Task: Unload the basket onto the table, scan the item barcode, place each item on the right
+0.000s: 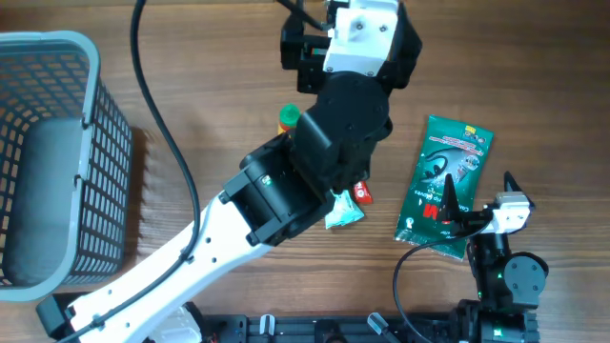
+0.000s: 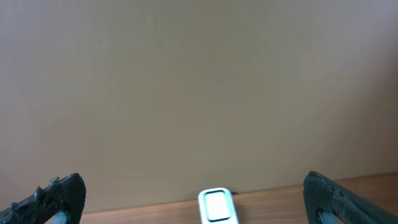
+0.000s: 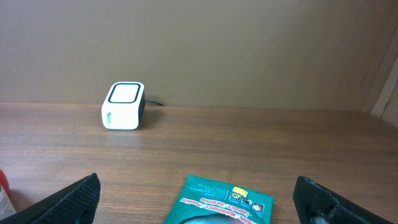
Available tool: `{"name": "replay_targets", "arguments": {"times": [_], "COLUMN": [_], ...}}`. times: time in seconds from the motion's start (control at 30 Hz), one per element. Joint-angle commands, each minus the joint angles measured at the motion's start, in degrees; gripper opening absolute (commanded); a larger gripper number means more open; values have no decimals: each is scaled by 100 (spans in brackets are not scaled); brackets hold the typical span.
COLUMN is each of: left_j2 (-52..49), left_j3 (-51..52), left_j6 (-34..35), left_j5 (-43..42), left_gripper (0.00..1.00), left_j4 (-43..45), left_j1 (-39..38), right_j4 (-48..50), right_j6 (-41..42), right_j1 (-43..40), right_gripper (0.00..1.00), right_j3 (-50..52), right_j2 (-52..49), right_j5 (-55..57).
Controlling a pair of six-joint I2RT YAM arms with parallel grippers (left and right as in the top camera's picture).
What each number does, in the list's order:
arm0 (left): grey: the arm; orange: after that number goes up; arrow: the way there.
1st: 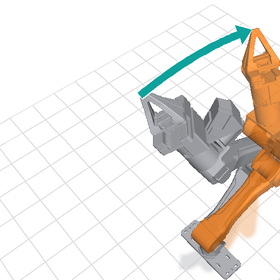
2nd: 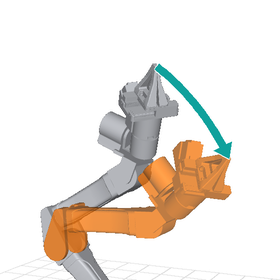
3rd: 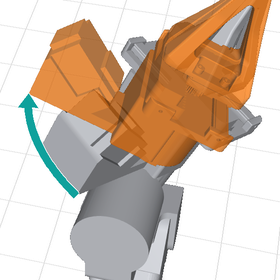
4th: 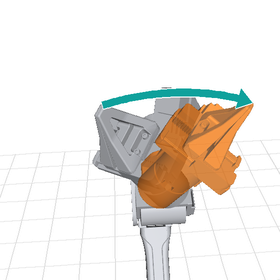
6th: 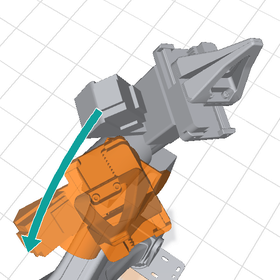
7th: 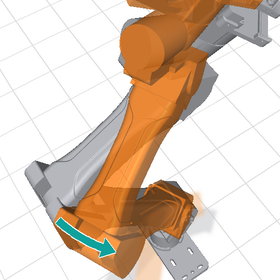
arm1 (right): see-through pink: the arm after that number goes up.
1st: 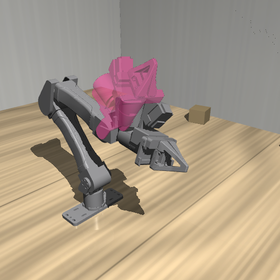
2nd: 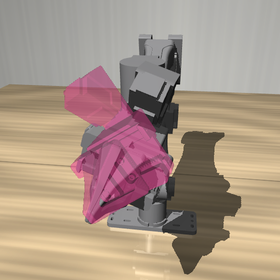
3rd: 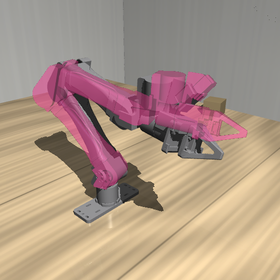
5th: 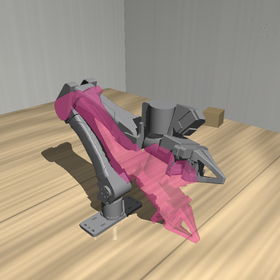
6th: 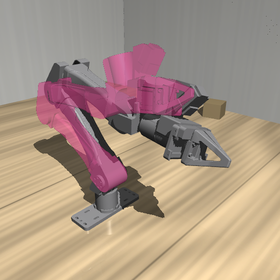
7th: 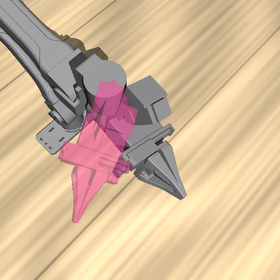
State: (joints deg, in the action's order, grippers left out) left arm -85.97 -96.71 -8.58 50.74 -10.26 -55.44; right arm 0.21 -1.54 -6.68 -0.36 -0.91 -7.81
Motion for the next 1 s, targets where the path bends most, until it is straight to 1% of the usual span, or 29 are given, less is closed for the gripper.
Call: {"name": "replay_targets", "arguments": {"times": [0.0, 0.1, 0.33, 0.47, 0.6, 0.77, 0.83, 0.97], "left_j2": [369, 664, 1814, 2520, 3187, 4124, 4492, 5224], "left_j3": [15, 15, 17, 50, 435, 1360, 1768, 2498], "left_j6": [-407, 229, 1283, 1838, 2367, 3163, 3327, 3351], "left_j5": [157, 9, -990, -1637, -2004, -2400, -2533, -2632], "left_gripper": [100, 100, 100, 100, 100, 100, 100, 100], "left_j4": [-157, -560, -1718, -2146, -2083, -1620, -1373, -938], "left_j1": [216, 380, 876, 1432, 2197, 3099, 3344, 3668], "right_j4": [20, 22, 22, 20, 22, 20, 22, 20], "right_j6": [44, 44, 44, 42, 44, 44, 46, 42], "right_j1": [20, 20, 20, 20, 20, 20, 20, 20], "right_gripper": [100, 100, 100, 100, 100, 100, 100, 100], "right_j3": [7, 7, 7, 7, 7, 7, 7, 7], "right_j2": [11, 11, 11, 11, 11, 11, 11, 11], "right_j5": [55, 55, 55, 55, 55, 55, 55, 55]}}
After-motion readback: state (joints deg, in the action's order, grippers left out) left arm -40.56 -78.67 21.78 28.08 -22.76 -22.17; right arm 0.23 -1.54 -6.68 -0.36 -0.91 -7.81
